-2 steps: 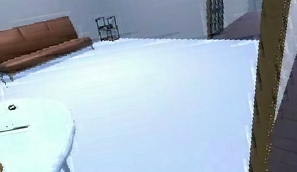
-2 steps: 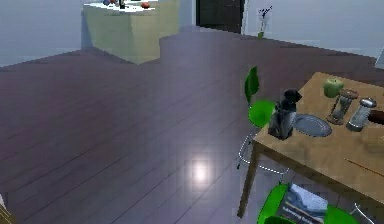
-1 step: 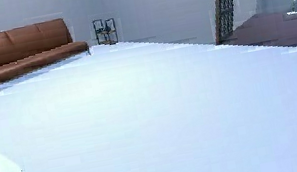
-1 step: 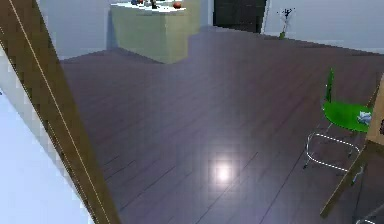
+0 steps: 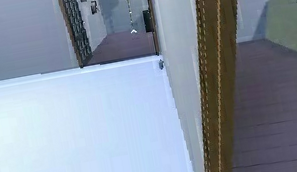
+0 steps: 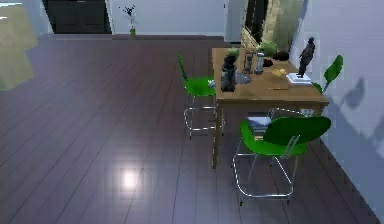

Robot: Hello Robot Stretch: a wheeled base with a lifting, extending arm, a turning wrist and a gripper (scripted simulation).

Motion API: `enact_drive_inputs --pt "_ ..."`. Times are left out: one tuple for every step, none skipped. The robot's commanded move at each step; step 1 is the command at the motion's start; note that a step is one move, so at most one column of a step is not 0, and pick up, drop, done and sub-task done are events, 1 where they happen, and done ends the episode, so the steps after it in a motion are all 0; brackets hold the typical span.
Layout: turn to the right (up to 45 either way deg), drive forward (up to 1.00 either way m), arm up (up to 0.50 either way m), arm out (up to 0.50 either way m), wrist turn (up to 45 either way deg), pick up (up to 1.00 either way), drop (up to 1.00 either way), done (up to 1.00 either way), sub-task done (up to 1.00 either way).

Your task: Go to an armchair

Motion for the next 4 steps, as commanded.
enact_drive_inputs --pt "0.0 0.15 0.00 0.00 0.0 0.00 0.00 0.00 0.00" --pt "-45.0 0.00 0.00 0.00 0.0 0.00 0.00 0.00 0.00" --pt "0.0 0.95 0.00 0.00 0.0 0.00 0.00 0.00 0.00" --pt "-45.0 0.00 0.00 0.00 0.0 0.00 0.00 0.00 0.00"
